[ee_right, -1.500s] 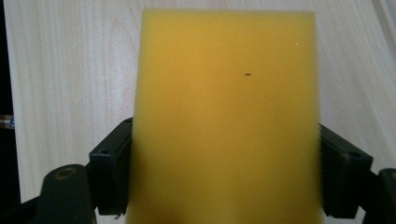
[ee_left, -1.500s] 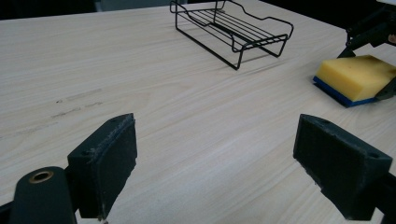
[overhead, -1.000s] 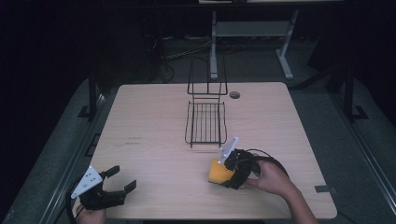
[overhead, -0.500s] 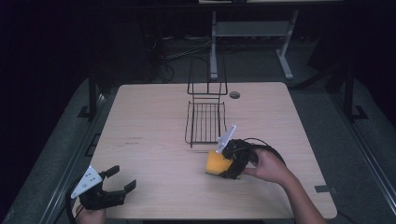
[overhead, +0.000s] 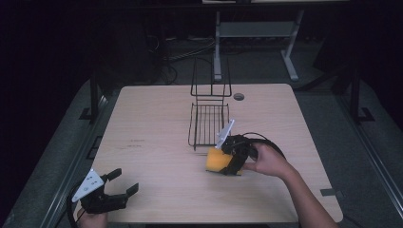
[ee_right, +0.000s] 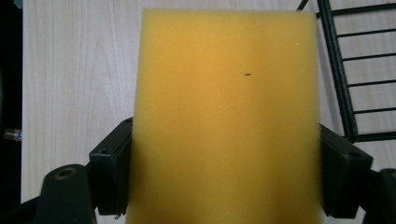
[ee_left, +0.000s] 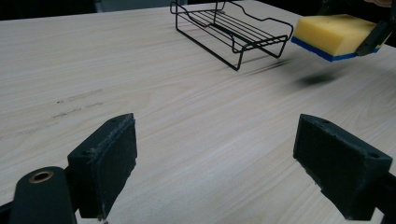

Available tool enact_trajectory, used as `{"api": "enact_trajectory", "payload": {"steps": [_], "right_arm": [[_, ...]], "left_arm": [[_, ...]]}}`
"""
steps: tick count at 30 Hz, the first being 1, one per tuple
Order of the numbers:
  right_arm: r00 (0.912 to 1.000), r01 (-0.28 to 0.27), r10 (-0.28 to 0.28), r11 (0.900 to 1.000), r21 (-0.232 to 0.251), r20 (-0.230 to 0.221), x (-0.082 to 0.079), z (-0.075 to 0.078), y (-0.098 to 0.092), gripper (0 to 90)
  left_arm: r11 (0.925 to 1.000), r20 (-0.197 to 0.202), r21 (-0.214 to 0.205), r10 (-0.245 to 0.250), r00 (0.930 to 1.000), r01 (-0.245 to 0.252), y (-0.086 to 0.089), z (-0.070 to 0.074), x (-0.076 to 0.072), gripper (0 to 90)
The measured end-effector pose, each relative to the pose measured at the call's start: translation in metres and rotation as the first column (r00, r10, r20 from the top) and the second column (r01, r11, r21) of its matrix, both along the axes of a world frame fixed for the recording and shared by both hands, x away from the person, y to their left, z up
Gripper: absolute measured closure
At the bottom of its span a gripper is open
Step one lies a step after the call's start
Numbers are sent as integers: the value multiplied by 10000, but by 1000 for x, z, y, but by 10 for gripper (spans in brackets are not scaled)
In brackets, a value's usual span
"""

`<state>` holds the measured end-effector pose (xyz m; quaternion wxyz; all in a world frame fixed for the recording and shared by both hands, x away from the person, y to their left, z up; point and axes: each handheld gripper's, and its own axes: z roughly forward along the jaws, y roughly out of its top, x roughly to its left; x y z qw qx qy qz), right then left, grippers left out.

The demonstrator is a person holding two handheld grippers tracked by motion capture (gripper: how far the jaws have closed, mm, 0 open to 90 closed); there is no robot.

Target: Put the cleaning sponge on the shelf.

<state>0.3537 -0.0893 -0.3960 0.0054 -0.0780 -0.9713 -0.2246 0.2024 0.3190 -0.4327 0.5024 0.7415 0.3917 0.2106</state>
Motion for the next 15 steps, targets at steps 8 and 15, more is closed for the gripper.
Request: {"api": "enact_trajectory", "payload": {"steps": [8, 15], "right_arm": [[10000, -21, 21, 10000, 4, 26, 8, 4, 2, 212], [10000, -3, 3, 10000, -70, 32, 14, 7, 5, 212]], "left_arm": [[10000, 0, -14, 10, 10000, -10, 0, 0, 0, 128], [10000, -3, -6, 9, 10000, -9, 0, 0, 0, 128]]}}
